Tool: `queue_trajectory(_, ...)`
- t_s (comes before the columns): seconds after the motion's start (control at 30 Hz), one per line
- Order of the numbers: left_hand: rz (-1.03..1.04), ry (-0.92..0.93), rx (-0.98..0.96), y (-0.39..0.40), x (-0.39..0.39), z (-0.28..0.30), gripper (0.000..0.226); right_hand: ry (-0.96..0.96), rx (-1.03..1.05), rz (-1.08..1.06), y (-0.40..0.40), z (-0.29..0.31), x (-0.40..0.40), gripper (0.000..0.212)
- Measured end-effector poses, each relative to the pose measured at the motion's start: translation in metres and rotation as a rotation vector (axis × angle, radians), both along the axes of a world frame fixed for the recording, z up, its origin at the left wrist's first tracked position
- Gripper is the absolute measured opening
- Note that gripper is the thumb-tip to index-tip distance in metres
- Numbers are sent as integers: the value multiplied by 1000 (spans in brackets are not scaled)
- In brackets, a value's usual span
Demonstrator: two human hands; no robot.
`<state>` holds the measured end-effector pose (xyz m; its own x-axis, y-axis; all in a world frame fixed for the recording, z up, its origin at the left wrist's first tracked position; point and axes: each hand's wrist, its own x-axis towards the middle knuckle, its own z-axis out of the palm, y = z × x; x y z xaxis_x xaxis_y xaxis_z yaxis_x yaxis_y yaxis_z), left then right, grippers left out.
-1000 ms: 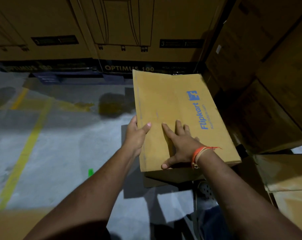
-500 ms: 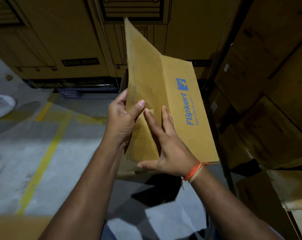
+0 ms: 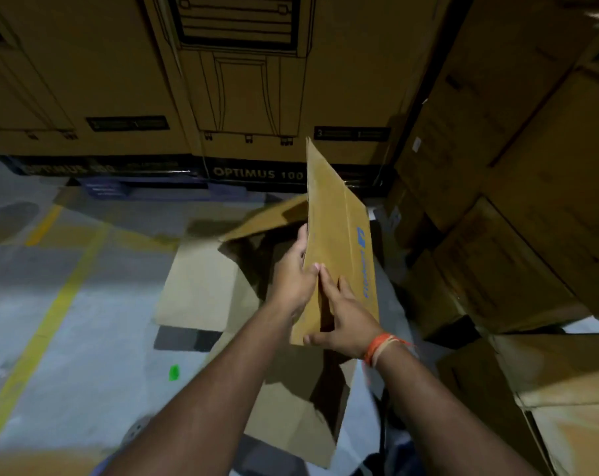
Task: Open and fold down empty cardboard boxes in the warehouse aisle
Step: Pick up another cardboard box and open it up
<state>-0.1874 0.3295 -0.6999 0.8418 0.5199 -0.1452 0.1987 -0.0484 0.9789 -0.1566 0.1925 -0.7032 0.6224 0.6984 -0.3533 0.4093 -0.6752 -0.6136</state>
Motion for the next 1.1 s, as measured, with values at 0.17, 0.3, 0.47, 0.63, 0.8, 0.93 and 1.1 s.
queue_trajectory(0.17,-76,94,39,-14,7,-39,71,18,-173,-15,-5,-21,21,128)
queue_trajectory(0.3,-164,172,12,-16,10,-64,65,65,-209,-27,2,-28,32,120)
queue_trajectory(0.47,-148,192,-130,-22,5,-81,76,49,-276,-43,10,-40,32,114)
queue_trajectory(0.63,-193,194,-328,-32,10,-74,79,-84,-367,-35,11,-38,36,107)
queue_trajectory(0.8,-307,67,-496,-58,18,-67,64,-293,-537,-177,16,-18,29,97)
queue_trajectory(0.93,-342,-27,-719,-70,30,-67,56,-366,-470,-229,0,-1,28,95)
queue_trajectory(1.1,-357,25,-573,-58,29,-78,59,-371,-434,-127,-8,-11,33,92)
